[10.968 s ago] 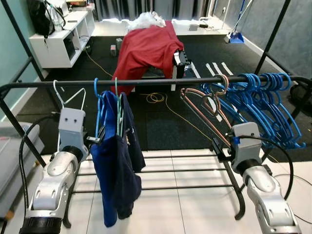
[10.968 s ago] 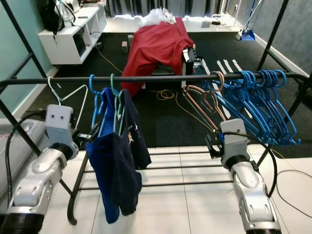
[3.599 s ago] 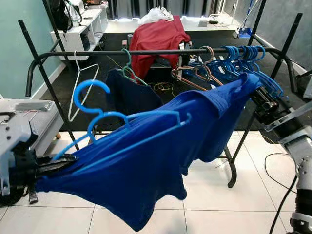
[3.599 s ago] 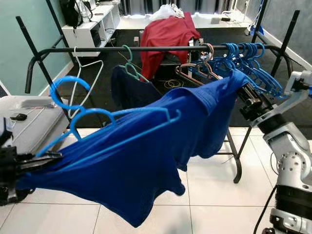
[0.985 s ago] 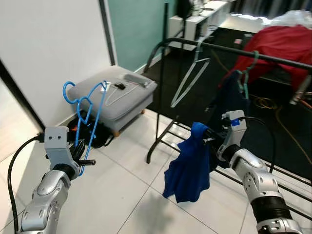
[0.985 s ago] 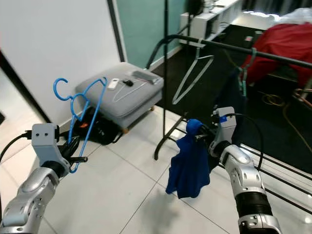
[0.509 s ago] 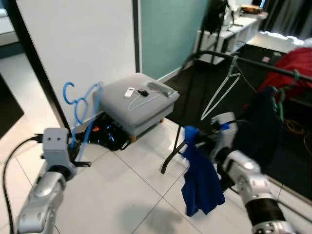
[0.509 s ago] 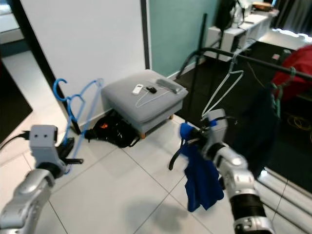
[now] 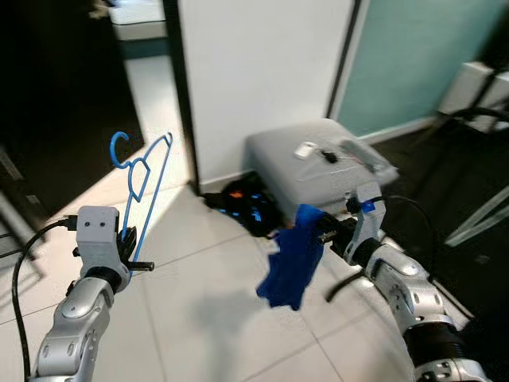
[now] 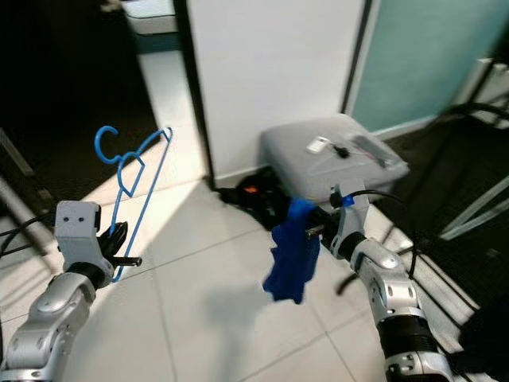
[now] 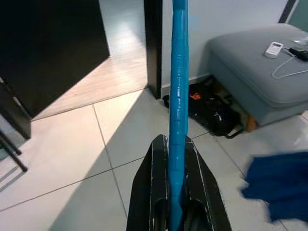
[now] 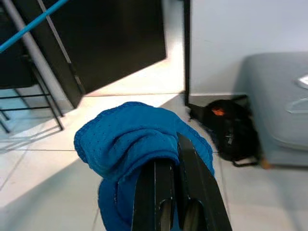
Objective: Hang hanger
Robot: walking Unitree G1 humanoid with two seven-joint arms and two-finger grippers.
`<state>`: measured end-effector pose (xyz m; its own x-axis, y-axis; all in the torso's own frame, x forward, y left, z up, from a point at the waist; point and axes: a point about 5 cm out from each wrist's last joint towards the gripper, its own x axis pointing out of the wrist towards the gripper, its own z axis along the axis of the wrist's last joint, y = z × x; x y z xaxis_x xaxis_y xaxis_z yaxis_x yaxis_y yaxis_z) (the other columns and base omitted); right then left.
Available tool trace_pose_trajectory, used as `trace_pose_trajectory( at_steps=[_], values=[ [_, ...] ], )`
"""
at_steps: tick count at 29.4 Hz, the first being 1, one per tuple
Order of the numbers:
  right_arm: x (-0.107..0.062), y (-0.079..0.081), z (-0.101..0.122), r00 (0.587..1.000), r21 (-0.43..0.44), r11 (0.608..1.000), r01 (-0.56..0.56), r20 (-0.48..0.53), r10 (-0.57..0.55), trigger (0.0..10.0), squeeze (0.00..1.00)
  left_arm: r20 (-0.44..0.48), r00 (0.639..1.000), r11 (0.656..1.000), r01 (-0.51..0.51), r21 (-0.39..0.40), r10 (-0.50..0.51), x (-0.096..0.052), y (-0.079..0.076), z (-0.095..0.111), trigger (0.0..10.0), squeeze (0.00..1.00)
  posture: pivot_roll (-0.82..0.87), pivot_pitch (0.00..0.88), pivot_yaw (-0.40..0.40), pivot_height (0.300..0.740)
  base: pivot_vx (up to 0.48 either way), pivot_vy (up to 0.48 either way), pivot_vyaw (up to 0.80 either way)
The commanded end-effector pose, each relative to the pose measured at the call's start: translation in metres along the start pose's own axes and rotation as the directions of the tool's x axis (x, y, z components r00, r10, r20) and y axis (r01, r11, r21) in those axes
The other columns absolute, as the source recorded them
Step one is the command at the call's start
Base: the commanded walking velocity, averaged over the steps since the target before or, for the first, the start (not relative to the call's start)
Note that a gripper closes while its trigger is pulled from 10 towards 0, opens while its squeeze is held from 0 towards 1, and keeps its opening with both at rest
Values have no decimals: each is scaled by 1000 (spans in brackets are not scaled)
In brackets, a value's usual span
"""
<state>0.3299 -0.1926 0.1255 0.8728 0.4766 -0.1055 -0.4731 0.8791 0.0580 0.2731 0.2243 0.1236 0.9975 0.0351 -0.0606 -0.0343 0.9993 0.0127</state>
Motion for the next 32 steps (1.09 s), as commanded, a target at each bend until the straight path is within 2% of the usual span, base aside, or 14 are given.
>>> trace_pose_trajectory(
  at_steps=[1,20,24,25,32],
  values=[
    [-2,-1,2,1000,-22,1000,-2,11,2,10000,0,-12,1000,1000,4,14,-4,0,0,-3,10000,0,19,25,-31,740,0,0,775],
    [-2,-2,0,1000,-15,1000,-14,16,14,10000,0,-23,1000,999,11,48,-10,1,-1,-4,10000,0,22,16,-28,740,0,0,777],
    [-1,-2,0,1000,-14,1000,-15,17,16,10000,0,-19,1000,997,5,77,-4,1,-1,-4,10000,0,21,16,-26,740,0,-472,775],
    [-1,-2,0,1000,-13,1000,-16,18,16,10000,0,1,1000,998,-13,62,13,1,0,-2,10000,0,21,16,-26,740,0,0,775],
    [-1,-1,0,1000,-13,1000,-18,19,18,10000,0,-16,1000,998,-5,60,6,1,0,-3,10000,0,19,19,-21,740,0,0,775]
  ],
)
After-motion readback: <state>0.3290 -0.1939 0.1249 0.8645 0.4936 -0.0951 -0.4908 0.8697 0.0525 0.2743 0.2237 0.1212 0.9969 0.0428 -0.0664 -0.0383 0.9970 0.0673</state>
